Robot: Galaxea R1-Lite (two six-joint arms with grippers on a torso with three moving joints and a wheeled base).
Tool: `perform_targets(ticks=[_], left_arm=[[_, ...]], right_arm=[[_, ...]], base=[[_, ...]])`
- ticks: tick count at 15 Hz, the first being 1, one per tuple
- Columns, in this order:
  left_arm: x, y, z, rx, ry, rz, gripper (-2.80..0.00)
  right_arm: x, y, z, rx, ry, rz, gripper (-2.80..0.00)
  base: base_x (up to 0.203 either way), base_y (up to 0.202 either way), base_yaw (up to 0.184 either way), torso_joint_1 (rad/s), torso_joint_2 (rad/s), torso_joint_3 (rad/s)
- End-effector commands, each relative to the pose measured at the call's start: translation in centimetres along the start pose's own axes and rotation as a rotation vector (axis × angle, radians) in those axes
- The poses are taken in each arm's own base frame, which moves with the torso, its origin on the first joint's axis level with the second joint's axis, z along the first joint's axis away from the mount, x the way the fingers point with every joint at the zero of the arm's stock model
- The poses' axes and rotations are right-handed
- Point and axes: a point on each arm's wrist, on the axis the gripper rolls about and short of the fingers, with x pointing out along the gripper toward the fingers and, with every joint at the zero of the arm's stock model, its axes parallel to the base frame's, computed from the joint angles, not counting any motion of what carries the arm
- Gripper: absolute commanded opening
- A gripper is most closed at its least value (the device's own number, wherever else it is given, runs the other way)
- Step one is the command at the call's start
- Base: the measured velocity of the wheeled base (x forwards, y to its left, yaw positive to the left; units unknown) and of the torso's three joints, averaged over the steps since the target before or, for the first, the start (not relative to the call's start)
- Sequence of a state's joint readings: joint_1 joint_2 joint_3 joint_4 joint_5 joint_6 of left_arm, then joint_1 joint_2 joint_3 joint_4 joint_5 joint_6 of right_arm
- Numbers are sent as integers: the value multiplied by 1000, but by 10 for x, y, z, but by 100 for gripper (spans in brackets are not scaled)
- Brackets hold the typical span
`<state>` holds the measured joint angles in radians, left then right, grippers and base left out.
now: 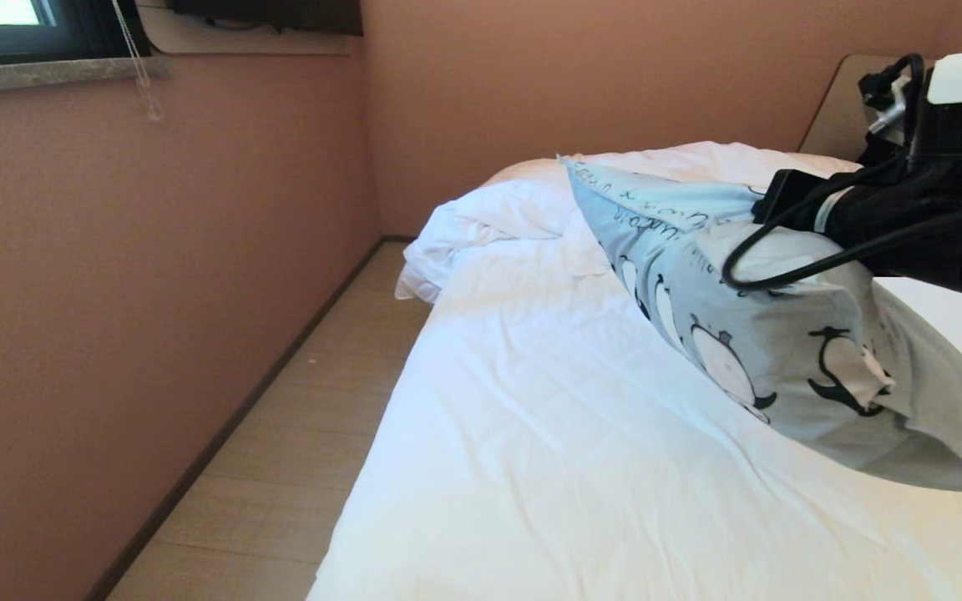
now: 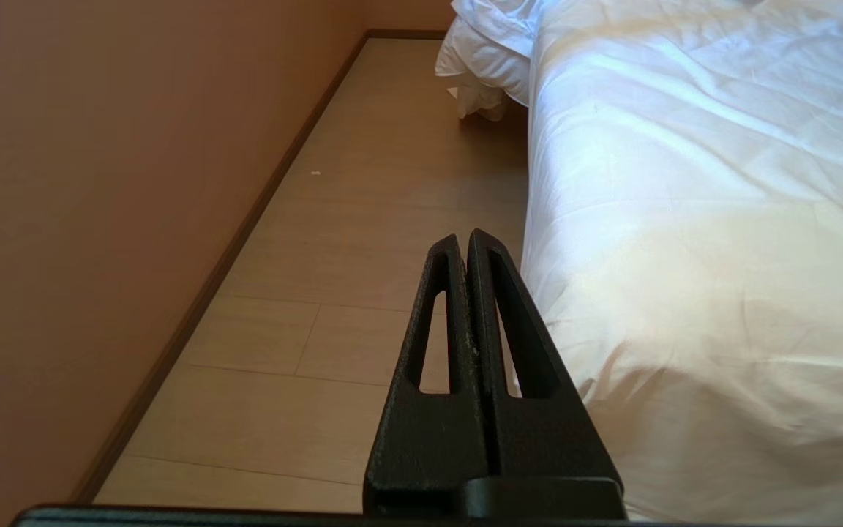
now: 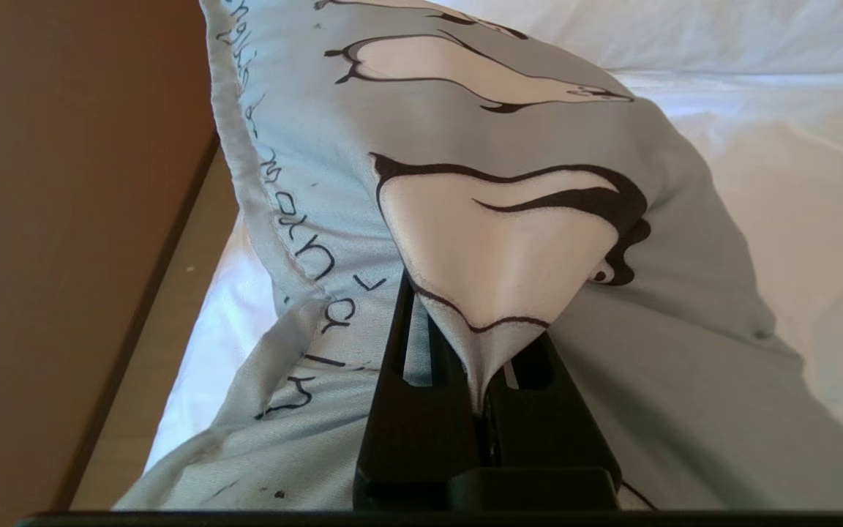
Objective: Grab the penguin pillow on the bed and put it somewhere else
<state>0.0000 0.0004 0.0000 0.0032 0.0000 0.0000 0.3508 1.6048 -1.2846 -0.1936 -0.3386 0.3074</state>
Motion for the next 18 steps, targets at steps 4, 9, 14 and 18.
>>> perform_targets(ticks=[4, 9, 14, 18], left_arm=[[0, 0, 0, 0, -1, 0, -280], [0, 0, 0, 0, -1, 0, -280], [0, 0, 0, 0, -1, 0, -280], [0, 0, 0, 0, -1, 0, -280]], right_arm=[[37, 40, -40, -21, -76, -229, -280], [61, 72, -81, -74, -69, -361, -280], [76, 86, -114, -125, -75, -376, -280], [80, 94, -139, -206, -75, -367, -280]], base=[[0, 0, 0, 0, 0, 0], [0, 0, 0, 0, 0, 0], [0, 0, 0, 0, 0, 0], [0, 0, 0, 0, 0, 0]])
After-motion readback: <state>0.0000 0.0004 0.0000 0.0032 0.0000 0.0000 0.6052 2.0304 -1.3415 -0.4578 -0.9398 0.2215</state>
